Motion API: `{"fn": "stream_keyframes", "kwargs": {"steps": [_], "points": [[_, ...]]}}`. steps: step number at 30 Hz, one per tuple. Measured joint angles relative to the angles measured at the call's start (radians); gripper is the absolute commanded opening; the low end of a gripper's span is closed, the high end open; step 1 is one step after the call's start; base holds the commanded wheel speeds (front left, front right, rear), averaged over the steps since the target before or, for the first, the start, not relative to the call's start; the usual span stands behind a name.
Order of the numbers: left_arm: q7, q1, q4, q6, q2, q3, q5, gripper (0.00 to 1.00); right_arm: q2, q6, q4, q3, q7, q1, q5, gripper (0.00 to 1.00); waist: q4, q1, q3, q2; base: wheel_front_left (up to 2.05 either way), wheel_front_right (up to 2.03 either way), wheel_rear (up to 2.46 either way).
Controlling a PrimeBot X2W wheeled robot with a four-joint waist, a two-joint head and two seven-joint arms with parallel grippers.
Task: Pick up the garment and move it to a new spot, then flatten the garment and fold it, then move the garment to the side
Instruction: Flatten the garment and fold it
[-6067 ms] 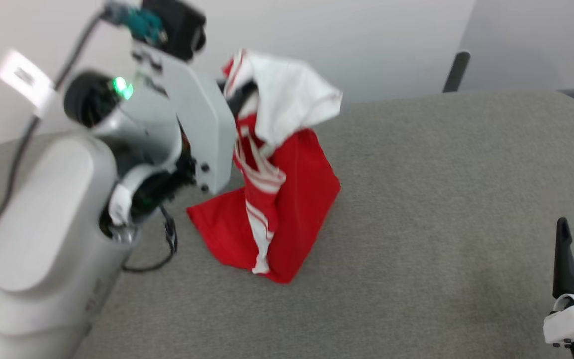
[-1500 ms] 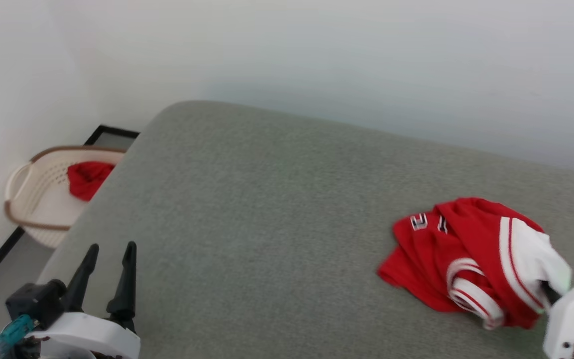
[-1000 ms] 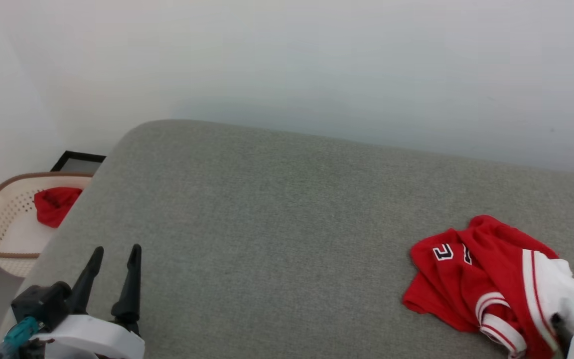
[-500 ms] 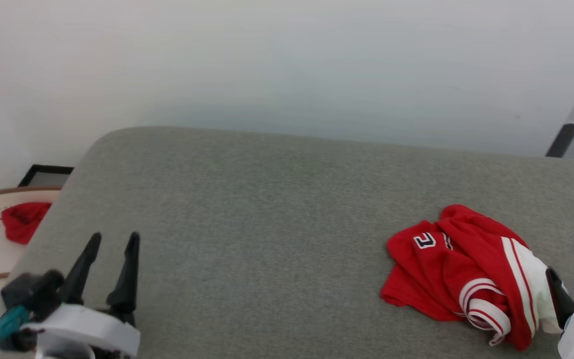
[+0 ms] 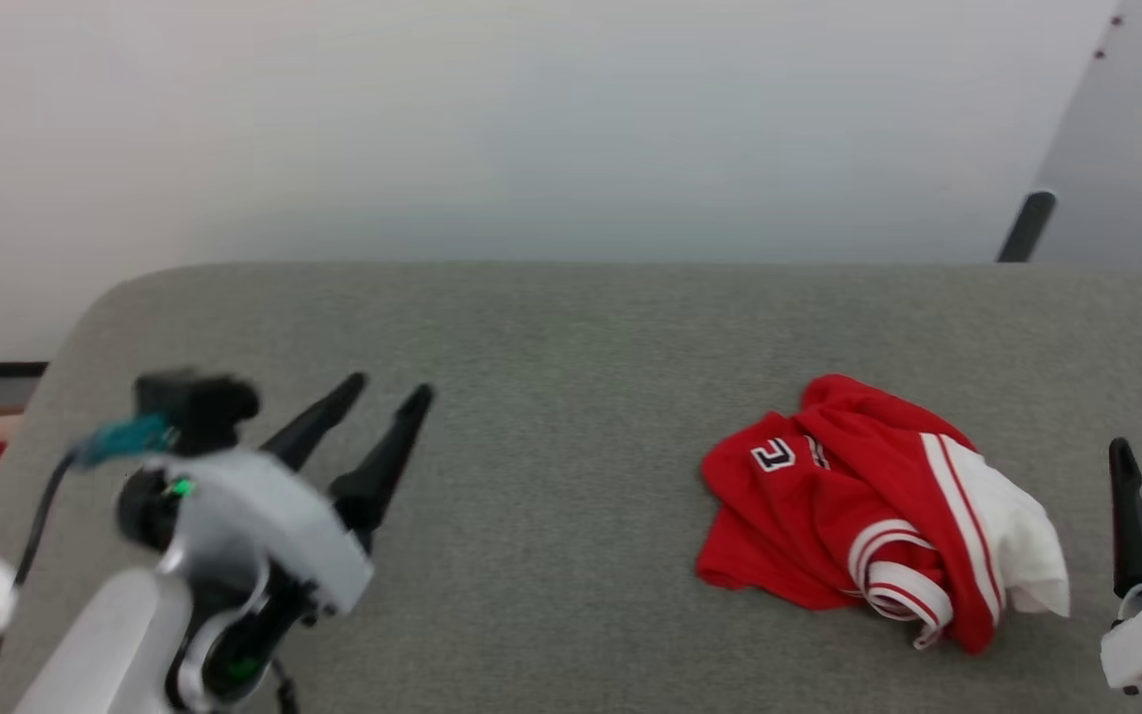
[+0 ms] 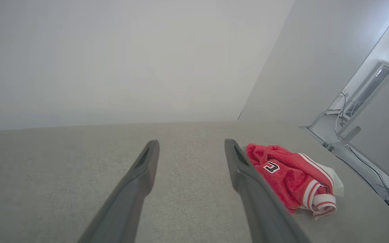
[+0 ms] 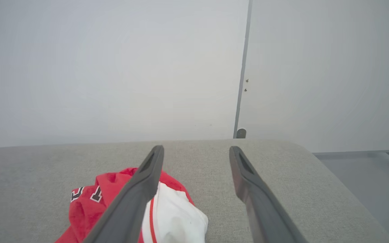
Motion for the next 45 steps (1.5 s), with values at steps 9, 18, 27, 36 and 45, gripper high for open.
{"fn": "stream_keyframes", "kwargs": {"steps": [9, 18, 27, 36, 45], "points": [[0.309, -0.199, 0.027, -0.016, -0.053, -0.11, -0.126, 1.0, 0.034, 0.0, 0.0, 0.003, -0.105, -0.037, -0.039, 1.0, -0.083, 0.0, 0.025, 0.0, 0.0, 0.0, 0.0], [0.548, -0.318, 0.092, 0.019, -0.078, -0.202, -0.174, 1.0, 0.048, 0.0, 0.033, 0.036, -0.151, -0.098, -0.046, 1.0, -0.185, 0.0, 0.086, 0.0, 0.0, 0.0, 0.0], [0.652, -0.348, 0.153, 0.037, -0.091, -0.283, -0.156, 1.0, 0.052, 0.0, 0.084, 0.063, -0.199, -0.134, -0.014, 1.0, -0.289, 0.0, 0.169, 0.0, 0.0, 0.0, 0.0], [0.624, -0.341, 0.238, 0.034, -0.068, -0.318, -0.097, 1.0, 0.053, 0.0, 0.118, 0.091, -0.237, -0.155, 0.019, 1.0, -0.355, 0.0, 0.238, 0.0, 0.0, 0.0, 0.0], [0.585, -0.337, 0.342, 0.016, -0.077, -0.331, -0.079, 1.0, 0.053, 0.0, 0.142, 0.1, -0.25, -0.173, 0.026, 1.0, -0.376, 0.0, 0.273, 0.0, 0.0, 0.0, 0.0]]}}
